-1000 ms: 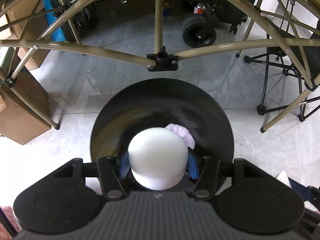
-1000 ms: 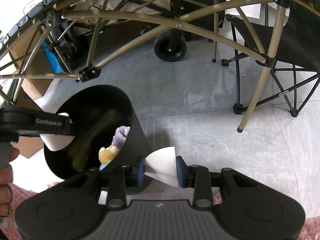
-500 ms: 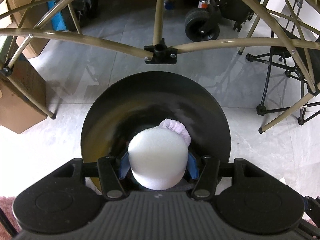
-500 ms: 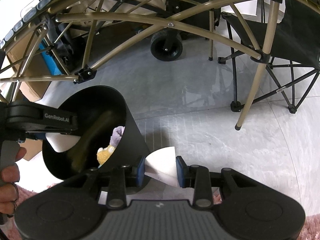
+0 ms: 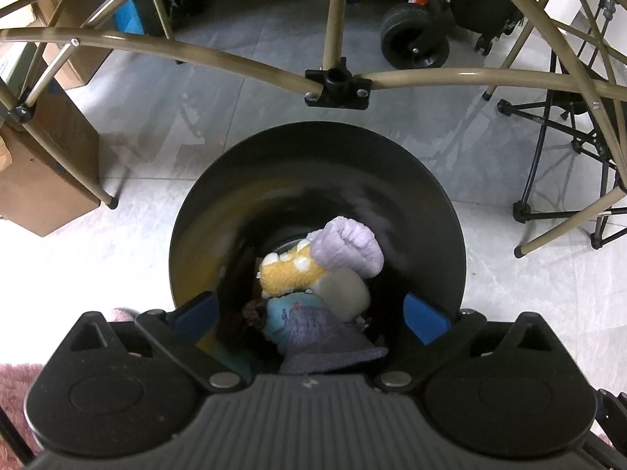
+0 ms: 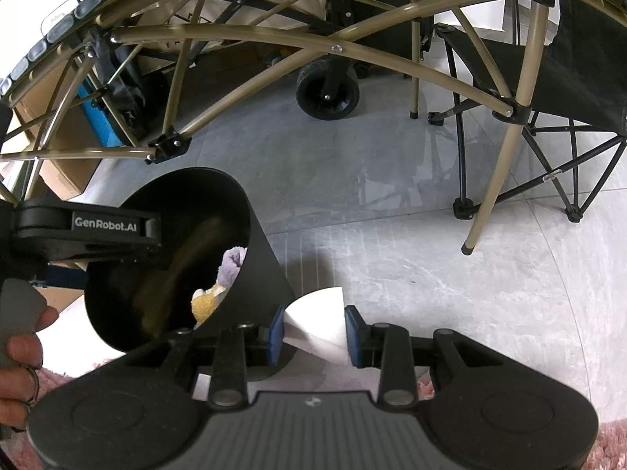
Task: Collect trash
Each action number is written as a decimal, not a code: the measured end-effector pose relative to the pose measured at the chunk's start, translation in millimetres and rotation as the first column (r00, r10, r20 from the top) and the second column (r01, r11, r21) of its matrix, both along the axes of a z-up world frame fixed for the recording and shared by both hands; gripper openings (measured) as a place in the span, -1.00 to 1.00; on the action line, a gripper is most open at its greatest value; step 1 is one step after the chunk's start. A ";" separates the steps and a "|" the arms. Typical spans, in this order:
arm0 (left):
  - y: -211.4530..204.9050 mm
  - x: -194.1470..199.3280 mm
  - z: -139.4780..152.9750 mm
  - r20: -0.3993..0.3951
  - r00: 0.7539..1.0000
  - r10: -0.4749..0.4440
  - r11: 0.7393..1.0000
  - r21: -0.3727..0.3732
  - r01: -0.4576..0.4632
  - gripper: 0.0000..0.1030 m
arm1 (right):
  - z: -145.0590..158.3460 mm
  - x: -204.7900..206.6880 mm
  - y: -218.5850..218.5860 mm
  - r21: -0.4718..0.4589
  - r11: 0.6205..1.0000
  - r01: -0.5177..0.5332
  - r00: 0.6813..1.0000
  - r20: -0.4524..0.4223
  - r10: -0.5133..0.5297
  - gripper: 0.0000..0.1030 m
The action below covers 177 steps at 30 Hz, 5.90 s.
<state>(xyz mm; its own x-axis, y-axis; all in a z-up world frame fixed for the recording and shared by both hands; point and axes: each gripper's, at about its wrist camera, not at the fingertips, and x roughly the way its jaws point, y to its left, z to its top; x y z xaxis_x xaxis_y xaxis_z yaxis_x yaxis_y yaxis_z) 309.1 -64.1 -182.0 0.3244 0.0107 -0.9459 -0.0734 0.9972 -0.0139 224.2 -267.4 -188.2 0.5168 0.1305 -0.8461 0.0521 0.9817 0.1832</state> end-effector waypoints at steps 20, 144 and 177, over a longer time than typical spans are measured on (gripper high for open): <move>17.6 -3.9 4.2 0.005 1.000 0.015 1.000 -0.002 -0.015 1.00 | 6.7 2.0 9.7 0.001 1.000 -0.024 1.000 0.013 0.024 -0.39; 104.0 -174.6 203.2 0.503 0.857 -0.111 0.993 0.017 0.119 1.00 | 193.5 -83.3 56.2 -0.124 0.966 -0.225 0.939 0.239 0.249 1.00; 95.8 -223.9 210.8 0.512 0.850 -0.126 0.989 0.001 0.146 1.00 | 224.2 -137.5 63.8 -0.116 0.956 -0.270 0.913 0.283 0.292 1.00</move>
<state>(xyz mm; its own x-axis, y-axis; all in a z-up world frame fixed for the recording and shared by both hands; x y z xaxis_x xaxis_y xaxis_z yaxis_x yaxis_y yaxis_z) 85.2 31.7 28.8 0.7565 -0.1007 -0.6461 0.0906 0.9947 -0.0489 86.7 -203.6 35.9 0.6944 0.2506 -0.6746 -0.2733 0.9590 0.0750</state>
